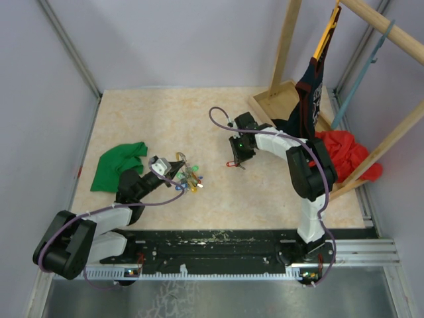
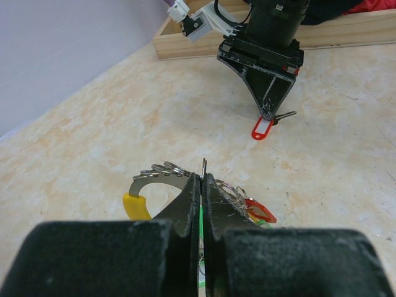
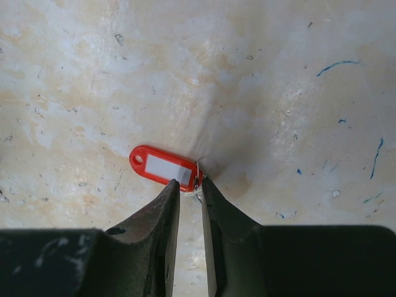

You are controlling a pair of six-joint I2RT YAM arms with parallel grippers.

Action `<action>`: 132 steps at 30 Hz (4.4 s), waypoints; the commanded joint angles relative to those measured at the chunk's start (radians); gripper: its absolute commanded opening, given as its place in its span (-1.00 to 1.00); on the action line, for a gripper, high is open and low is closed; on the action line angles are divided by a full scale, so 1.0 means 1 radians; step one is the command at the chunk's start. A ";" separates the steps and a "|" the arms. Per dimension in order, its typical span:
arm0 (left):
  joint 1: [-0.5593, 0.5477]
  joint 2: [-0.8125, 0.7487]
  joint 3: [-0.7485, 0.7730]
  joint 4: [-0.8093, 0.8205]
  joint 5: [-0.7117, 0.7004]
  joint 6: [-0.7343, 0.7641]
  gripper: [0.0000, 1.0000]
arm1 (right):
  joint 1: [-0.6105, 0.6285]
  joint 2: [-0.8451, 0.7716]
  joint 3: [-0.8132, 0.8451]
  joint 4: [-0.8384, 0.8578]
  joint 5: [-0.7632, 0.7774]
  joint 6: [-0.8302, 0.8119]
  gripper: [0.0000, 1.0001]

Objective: Put the keys on the keyring
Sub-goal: Pick up the key from the center of the board, then insert the key onto the keyring.

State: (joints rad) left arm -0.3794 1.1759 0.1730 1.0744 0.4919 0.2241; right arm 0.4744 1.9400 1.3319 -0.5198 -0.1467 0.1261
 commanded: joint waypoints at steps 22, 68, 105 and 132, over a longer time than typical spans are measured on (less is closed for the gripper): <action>0.005 0.005 0.015 0.042 0.023 -0.011 -1.00 | -0.010 0.021 0.048 0.044 0.022 -0.007 -0.74; 0.004 -0.002 0.063 0.050 0.227 -0.002 -1.00 | 0.080 -0.574 -0.483 0.778 -0.295 -0.485 -1.00; 0.004 0.068 0.111 -0.052 0.469 0.138 -1.00 | 0.370 -0.629 -0.520 0.678 -0.316 -0.884 -1.00; 0.002 0.077 0.114 -0.037 0.529 0.150 -1.00 | 0.411 -0.586 -0.485 0.664 -0.279 -0.893 -1.00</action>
State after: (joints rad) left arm -0.3790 1.2602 0.2615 0.9951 0.9913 0.3676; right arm 0.8707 1.3529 0.7933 0.1066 -0.4328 -0.7639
